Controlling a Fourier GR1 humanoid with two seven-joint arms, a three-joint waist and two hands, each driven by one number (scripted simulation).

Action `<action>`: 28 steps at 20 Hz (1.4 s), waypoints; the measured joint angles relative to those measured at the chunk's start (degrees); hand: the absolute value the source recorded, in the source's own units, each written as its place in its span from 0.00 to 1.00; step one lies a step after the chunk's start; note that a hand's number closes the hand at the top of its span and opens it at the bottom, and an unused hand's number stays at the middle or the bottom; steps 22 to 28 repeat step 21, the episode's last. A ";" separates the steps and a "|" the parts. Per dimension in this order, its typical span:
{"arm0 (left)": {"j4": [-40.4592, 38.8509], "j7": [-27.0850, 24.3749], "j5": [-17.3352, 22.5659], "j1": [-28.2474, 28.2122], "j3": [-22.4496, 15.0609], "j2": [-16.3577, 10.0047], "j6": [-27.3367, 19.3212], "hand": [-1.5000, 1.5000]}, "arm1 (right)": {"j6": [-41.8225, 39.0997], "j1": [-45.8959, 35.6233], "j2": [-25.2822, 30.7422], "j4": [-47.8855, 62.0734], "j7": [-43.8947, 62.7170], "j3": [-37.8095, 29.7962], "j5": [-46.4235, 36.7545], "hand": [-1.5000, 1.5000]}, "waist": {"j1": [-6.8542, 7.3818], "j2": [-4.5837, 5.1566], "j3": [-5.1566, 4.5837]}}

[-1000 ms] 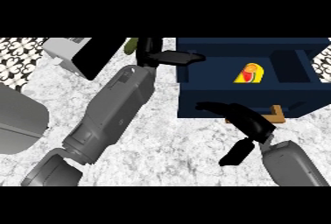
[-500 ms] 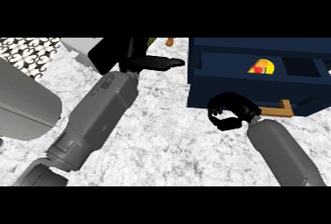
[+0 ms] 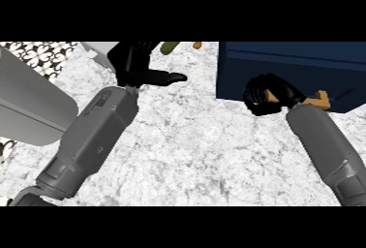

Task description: Pick up the cup, place it into the drawer and close the drawer

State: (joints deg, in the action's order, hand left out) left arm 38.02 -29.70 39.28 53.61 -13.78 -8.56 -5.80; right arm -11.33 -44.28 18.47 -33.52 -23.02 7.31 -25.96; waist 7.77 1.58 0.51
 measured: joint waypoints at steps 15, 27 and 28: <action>4.15 1.86 0.17 -4.21 -1.29 -2.56 4.62 0.00 | -9.80 0.34 2.36 1.04 -2.32 -4.16 6.93 1.00 | 2.35 0.30 0.44; 5.11 2.06 0.66 -5.20 -1.19 -2.94 5.89 0.00 | -13.54 1.23 3.46 -0.34 -2.24 -4.94 9.16 1.00 | 3.11 0.67 0.67; 5.11 2.06 0.66 -5.20 -1.19 -2.94 5.89 0.00 | -13.54 1.23 3.46 -0.34 -2.24 -4.94 9.16 1.00 | 3.11 0.67 0.67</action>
